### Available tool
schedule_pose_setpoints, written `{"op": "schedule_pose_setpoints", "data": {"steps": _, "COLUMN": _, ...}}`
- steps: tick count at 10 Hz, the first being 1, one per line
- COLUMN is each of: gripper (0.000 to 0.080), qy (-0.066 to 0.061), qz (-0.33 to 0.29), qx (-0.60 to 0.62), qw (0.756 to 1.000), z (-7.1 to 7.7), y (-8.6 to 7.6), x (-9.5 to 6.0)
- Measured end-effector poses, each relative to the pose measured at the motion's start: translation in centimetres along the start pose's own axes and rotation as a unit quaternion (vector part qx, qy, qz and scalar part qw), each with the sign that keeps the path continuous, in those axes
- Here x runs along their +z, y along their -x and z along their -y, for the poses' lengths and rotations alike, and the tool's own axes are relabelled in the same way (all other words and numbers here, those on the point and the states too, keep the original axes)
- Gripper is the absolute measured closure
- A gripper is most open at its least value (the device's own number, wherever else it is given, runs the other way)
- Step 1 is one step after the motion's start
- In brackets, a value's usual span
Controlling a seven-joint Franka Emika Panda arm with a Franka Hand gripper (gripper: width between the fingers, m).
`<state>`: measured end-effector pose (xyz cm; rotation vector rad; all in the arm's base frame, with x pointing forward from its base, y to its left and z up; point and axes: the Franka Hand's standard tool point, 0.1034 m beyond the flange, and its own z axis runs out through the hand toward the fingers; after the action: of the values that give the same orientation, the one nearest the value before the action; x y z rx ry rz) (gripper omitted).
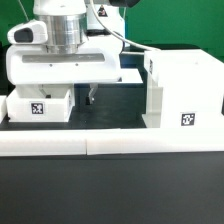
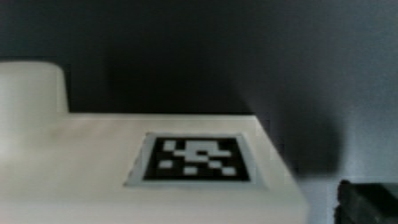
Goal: Assemble drawer
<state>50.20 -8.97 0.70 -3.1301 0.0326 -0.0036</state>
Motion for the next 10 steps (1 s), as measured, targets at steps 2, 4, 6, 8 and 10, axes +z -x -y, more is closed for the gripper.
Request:
{"op": "schedule_pose_setpoints", "data": {"steps": 2, "gripper": 0.0251, "qy": 0.0, "qz": 0.0, "qx": 0.001, "qw": 1.0, "z": 0.07, "y": -0.01, "x": 0.0}}
{"op": "schedule_pose_setpoints", "data": {"steps": 4, "gripper": 0.0522, "qy": 0.0, "qz": 0.0, "qx": 0.001, "qw": 1.0, "z": 0.07, "y": -0.01, "x": 0.0}}
{"op": "schedule_pose_setpoints", "data": {"steps": 6, "gripper": 0.0716, "qy": 0.0, "qz": 0.0, "qx": 0.001, "qw": 1.0, "z": 0.07, "y": -0.01, "x": 0.0}}
{"op": "schedule_pose_setpoints", "data": {"steps": 8, "gripper": 0.0758, "qy": 0.0, "qz": 0.0, "qx": 0.001, "qw": 1.0, "z": 0.07, "y": -0.01, "x": 0.0}}
{"op": "schedule_pose_setpoints", "data": {"steps": 10, "gripper": 0.0758, "qy": 0.0, "qz": 0.0, "qx": 0.001, "qw": 1.0, "z": 0.07, "y": -0.01, "x": 0.0}}
